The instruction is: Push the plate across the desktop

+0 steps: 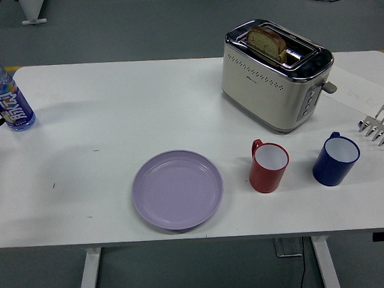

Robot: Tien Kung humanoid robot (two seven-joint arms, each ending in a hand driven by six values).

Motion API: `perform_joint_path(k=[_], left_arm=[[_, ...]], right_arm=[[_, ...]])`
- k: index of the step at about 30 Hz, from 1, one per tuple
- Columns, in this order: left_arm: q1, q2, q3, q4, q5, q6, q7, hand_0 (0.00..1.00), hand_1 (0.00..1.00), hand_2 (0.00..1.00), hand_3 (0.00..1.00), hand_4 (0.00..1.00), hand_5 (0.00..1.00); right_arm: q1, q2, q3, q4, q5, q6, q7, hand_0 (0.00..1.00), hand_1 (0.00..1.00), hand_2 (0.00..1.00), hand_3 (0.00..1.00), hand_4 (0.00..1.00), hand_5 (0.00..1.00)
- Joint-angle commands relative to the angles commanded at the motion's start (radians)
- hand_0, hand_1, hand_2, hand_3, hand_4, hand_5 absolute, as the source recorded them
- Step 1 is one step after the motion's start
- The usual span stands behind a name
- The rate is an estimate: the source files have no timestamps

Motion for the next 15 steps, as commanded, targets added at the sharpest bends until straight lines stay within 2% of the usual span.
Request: perform_joint_path(k=[15], left_arm=[[0.007, -0.002, 0.020, 0.001, 0.002, -0.007, 0.002, 0.785, 0.814, 0.801, 0.769, 0.644, 0.998]], right_arm=[[-0.011, 0.001, -0.001, 0.000, 0.004, 0.000, -0.004, 0.638, 0.613, 0.665, 0.602, 0.193, 0.090]])
